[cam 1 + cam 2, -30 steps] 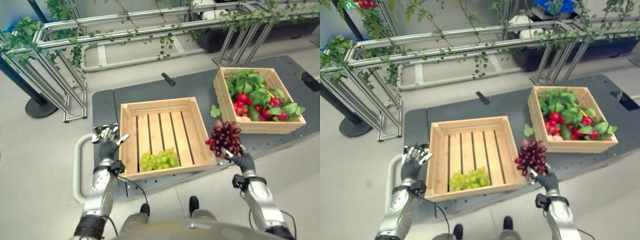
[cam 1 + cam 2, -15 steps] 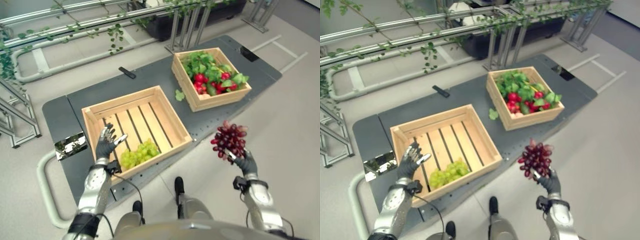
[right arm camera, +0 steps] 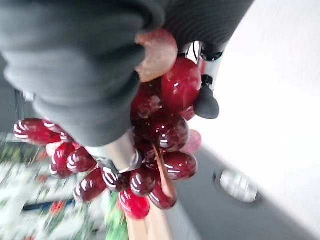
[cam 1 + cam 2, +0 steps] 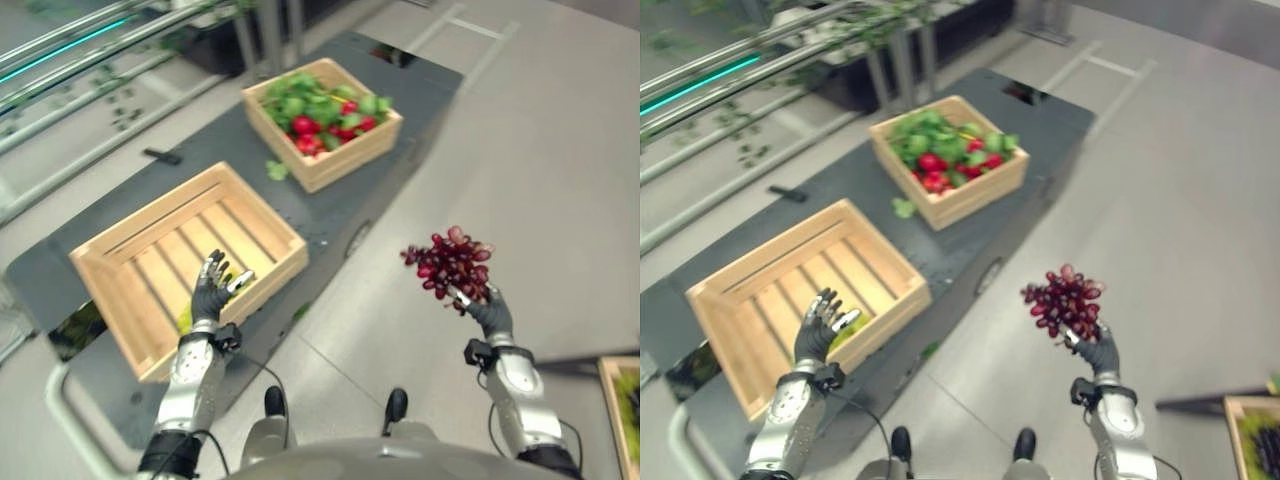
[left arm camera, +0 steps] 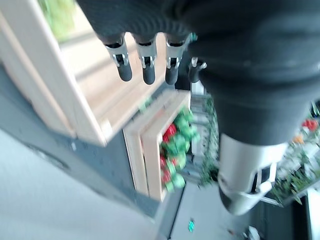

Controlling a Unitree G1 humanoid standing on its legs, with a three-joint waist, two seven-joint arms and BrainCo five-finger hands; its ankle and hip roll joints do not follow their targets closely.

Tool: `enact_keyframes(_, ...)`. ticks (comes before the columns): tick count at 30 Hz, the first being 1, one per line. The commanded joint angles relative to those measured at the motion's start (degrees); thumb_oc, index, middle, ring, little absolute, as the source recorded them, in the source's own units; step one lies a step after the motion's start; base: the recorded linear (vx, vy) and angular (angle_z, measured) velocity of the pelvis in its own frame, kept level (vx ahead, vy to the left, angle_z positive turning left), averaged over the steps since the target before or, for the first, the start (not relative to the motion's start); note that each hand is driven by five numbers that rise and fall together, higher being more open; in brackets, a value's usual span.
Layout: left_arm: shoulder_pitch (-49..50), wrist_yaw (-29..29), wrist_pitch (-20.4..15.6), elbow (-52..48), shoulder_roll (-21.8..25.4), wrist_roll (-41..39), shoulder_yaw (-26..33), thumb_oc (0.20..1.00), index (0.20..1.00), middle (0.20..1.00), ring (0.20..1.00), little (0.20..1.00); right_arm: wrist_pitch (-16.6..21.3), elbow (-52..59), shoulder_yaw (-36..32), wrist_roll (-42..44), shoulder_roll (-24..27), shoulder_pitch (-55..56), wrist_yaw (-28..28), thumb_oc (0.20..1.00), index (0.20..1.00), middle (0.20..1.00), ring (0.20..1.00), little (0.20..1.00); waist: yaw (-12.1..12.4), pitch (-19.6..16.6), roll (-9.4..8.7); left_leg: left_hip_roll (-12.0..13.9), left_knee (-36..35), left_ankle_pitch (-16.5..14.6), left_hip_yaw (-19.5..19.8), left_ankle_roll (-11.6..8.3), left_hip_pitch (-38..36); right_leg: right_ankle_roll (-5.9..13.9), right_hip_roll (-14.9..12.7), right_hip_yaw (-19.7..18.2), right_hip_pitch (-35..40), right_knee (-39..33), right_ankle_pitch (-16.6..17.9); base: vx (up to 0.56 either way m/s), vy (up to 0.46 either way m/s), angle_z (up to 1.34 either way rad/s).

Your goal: Pick up the fruits from the basket on one side to the basket on the other side

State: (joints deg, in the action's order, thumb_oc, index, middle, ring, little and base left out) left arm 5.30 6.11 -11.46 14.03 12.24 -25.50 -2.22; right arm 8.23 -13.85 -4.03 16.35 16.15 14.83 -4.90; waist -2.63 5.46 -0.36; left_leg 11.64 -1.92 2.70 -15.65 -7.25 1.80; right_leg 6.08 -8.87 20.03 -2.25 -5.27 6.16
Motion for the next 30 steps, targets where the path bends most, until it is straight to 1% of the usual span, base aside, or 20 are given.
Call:
enact_keyframes(1,0.08,-0.39,-2.3,-3.82,4.0,0.67,1.28,1.0,1.0,1.0,1.0,1.0,3.3,6.22,-2.43,-0.53,0.03,-3.04,0.34,0.2,0.2,0.2,0.2,0.2,0.86,-1.69,-1.52,-2.64,3.46,-2.03,-2.97,3.45,2.75,4.26,-3.07,-1.2,3.99,5.56,-9.43,-0.02,-0.236,-0.17)
enact_keyframes(2,0.09,-0.4,-2.31,-3.92,3.97,0.55,1.27,1.0,1.0,1.0,1.0,1.0,3.48,6.44,-2.37,-0.33,0.13,-3.04,0.32,0.2,0.2,0.2,0.2,0.2,0.46,-1.5,-1.25,-1.45,3.75,-1.17,-3.13,2.83,2.64,3.78,-1.9,-1.92,4.01,5.16,-10.0,-0.01,-0.178,-0.21)
enact_keyframes(3,0.09,-0.41,-2.31,-3.91,3.95,0.55,1.28,1.0,1.0,1.0,1.0,1.0,3.47,6.45,-2.37,-0.32,0.14,-3.04,0.31,0.2,0.2,0.2,0.2,0.2,0.51,-1.46,-1.19,-1.33,3.76,-1.15,-3.17,2.74,2.59,3.7,-1.79,-1.97,4.03,5.14,-9.99,-0.04,-0.22,-0.28)
enact_keyframes(4,0.14,-0.5,-2.4,-4.07,3.95,0.16,1.47,1.0,1.0,1.0,1.0,1.0,3.59,6.76,-2.33,-0.13,0.77,-3.13,0.47,0.2,0.2,0.2,0.2,0.2,-0.05,-0.91,-0.7,0.17,4.01,-0.22,-3.65,1.94,2.42,2.89,-0.04,-2.98,4.13,4.1,-10.49,-0.05,-0.208,-0.29)
enact_keyframes(7,-0.12,-0.39,-2.46,-4.11,3.76,0.0,1.35,1.0,1.0,1.0,1.0,1.0,3.88,7.15,-2.47,0.2,1.28,-3.15,0.35,0.2,0.2,0.2,0.2,0.2,-0.53,-0.08,-0.28,1.64,4.49,0.66,-2.9,0.96,2.34,1.89,2.43,-4.43,4.7,2.72,-10.86,-0.03,-0.204,-0.31)
enact_keyframes(8,-0.43,-0.46,-2.5,-4.07,3.44,-0.25,1.14,1.0,1.0,1.0,1.0,1.0,4.14,7.39,-2.8,0.62,1.89,-3.19,0.36,0.2,0.2,0.2,0.2,0.2,-1.18,1.01,-0.04,2.1,6.86,-0.19,-1.22,0.87,2.74,0.9,4.09,-5.79,5.02,2.15,-11.17,-0.04,-0.316,-0.39)
enact_keyframes(11,-1.47,-0.57,-2.66,-3.79,2.82,-0.88,0.58,1.0,1.0,1.0,1.0,1.0,4.74,6.85,-3.45,1.01,2.68,-3.61,-0.13,0.2,0.2,0.2,0.2,0.2,-1.48,2.98,-0.26,1.06,12.27,-2.35,4.95,1.27,4.72,-0.77,5.64,-7.97,5.22,2.23,-11.79,-0.03,-0.247,-0.38)
enact_keyframes(12,-1.68,-0.69,-2.59,-3.73,2.79,-1.1,0.39,1.0,1.0,1.0,1.0,1.0,4.84,6.52,-3.47,1.07,2.92,-3.76,-0.15,0.2,0.2,0.2,0.2,0.2,-1.36,3.22,-0.5,0.9,13.87,-2.41,7.32,1.51,6.0,-1.16,5.96,-8.65,5.01,2.02,-11.57,0.03,-0.193,-0.41)
enact_keyframes(13,-1.73,-0.47,-2.71,-3.77,2.7,-1.32,0.29,1.0,1.0,1.0,1.0,1.0,4.9,6.12,-3.39,0.78,3.22,-3.79,-0.37,0.2,0.2,0.2,0.2,0.2,-0.95,3.92,-0.85,-0.22,16.75,-3.03,10.76,1.65,6.91,-1.55,6.19,-10.08,5.1,2.22,-11.66,0.0,-0.196,-0.6)
enact_keyframes(14,-1.81,-0.58,-2.65,-3.81,2.5,-1.37,0.4,1.0,1.0,1.0,1.0,1.0,4.89,5.67,-3.3,0.38,3.63,-4.16,-0.61,0.2,0.2,0.2,0.2,0.2,-0.1,4.47,-1.23,-4.12,19.76,-4.57,14.89,2.32,8.76,-2.05,6.21,-11.43,4.99,2.21,-11.56,-0.02,-0.128,-0.53)
enact_keyframes(15,-1.88,-0.58,-2.65,-3.8,2.52,-1.37,0.42,1.0,1.0,1.0,1.0,1.0,4.9,5.65,-3.31,0.38,3.61,-4.23,-0.61,0.2,0.2,0.2,0.2,0.2,-0.21,4.38,-1.25,-4.22,19.86,-4.38,14.99,2.4,9.11,-2.02,6.13,-11.32,4.76,2.21,-11.43,0.0,-0.166,-0.75)
enact_keyframes(16,-1.89,-0.8,-2.67,-3.86,2.05,-1.67,0.75,1.0,1.0,1.0,1.0,1.0,4.75,4.63,-3.22,0.1,3.84,-5.18,-0.65,0.2,0.2,0.2,0.2,0.2,0.91,4.98,-1.65,-10.72,21.49,-7.66,18.77,4.19,12.39,-2.35,6.87,-14.34,5.02,1.89,-11.37,0.04,-0.143,-0.64)
enact_keyframes(17,-2.0,-0.59,-2.51,-3.77,1.78,-1.66,0.7,1.0,1.0,1.0,1.0,1.0,4.71,4.29,-3.28,-0.07,3.64,-5.55,-0.85,0.2,0.2,0.2,0.2,0.2,0.98,4.91,-1.48,-12.14,20.68,-7.27,19.3,4.55,13.36,-2.43,7.53,-15.54,5.08,1.58,-11.26,0.08,-0.145,-0.97)
enact_keyframes(19,-2.15,-0.46,-2.56,-3.35,1.72,-1.5,0.53,1.0,1.0,1.0,1.0,1.0,4.71,3.62,-3.51,-0.13,3.65,-5.97,-1.06,0.2,0.2,0.2,0.2,0.2,1.19,4.76,-0.77,-13.05,18.32,-6.11,19.91,4.73,14.22,-2.63,8.26,-17.44,5.33,1.36,-11.53,0.1,0.002,-0.87)
enact_keyframes(23,-2.83,0.58,-2.85,-2.55,1.41,-1.45,-0.38,1.0,1.0,1.0,1.0,1.0,5.08,1.67,-2.81,-0.38,4.23,-7.4,-2.34,0.2,0.2,0.2,0.2,0.2,2.77,5.05,0.59,-14.98,8.79,1.54,22.44,4.0,18.22,-3.18,10.59,-21.01,6.56,0.7,-12.47,0.19,0.031,-0.79)
enact_keyframes(25,-2.93,1.04,-3.05,-2.42,1.27,-1.6,-0.61,1.0,1.0,1.0,1.0,1.0,5.22,1.03,-2.56,-0.03,4.5,-8.15,-2.88,0.2,0.2,0.2,0.2,0.2,3.42,5.44,1.04,-14.83,3.97,3.86,23.88,3.32,19.67,-3.43,11.79,-23.33,7.72,0.38,-13.67,0.23,0.035,-0.98)
enact_keyframes(27,-3.47,1.83,-3.23,-2.08,1.25,-1.07,-0.81,1.0,1.0,1.0,1.0,1.0,5.37,0.13,-2.9,0.12,4.54,-9.08,-3.86,0.2,0.2,0.2,0.2,0.2,3.75,5.4,1.04,-14.32,3.36,5.77,22.25,2.62,20.64,-3.49,11.75,-24.82,9.09,0.47,-14.77,0.26,0.119,-0.31)
enact_keyframes(28,-3.42,2.27,-3.28,-1.6,1.15,-1.48,-1.57,1.0,1.0,1.0,1.0,1.0,5.08,-0.45,-2.44,0.27,3.72,-9.12,-4.21,0.2,0.2,0.2,0.2,0.2,3.47,4.36,1.45,-13.28,2.65,6.36,21.39,3.59,18.77,-2.78,10.99,-25.17,10.7,1.01,-16.37,0.24,0.153,-0.06)
enact_keyframes(29,-3.43,2.3,-3.33,-1.54,1.15,-1.48,-1.63,1.0,1.0,1.0,1.0,1.0,5.08,-0.43,-2.46,0.27,3.71,-9.06,-4.22,0.2,0.2,0.2,0.2,0.2,3.52,4.4,1.37,-13.34,2.2,6.59,21.33,3.6,18.44,-2.76,10.89,-25.18,10.82,0.99,-16.41,0.29,0.236,-0.4)
enact_keyframes(30,-4.0,3.06,-3.59,-1.76,1.07,-1.67,-1.96,1.0,1.0,1.0,1.0,1.0,4.9,-1.11,-2.42,0.54,3.21,-9.15,-4.29,0.2,0.2,0.2,0.2,0.2,3.0,2.89,0.94,-13.65,2.07,5.62,19.84,4.63,16.79,-1.95,8.99,-25.0,10.72,3.36,-18.21,0.15,0.122,-0.5)
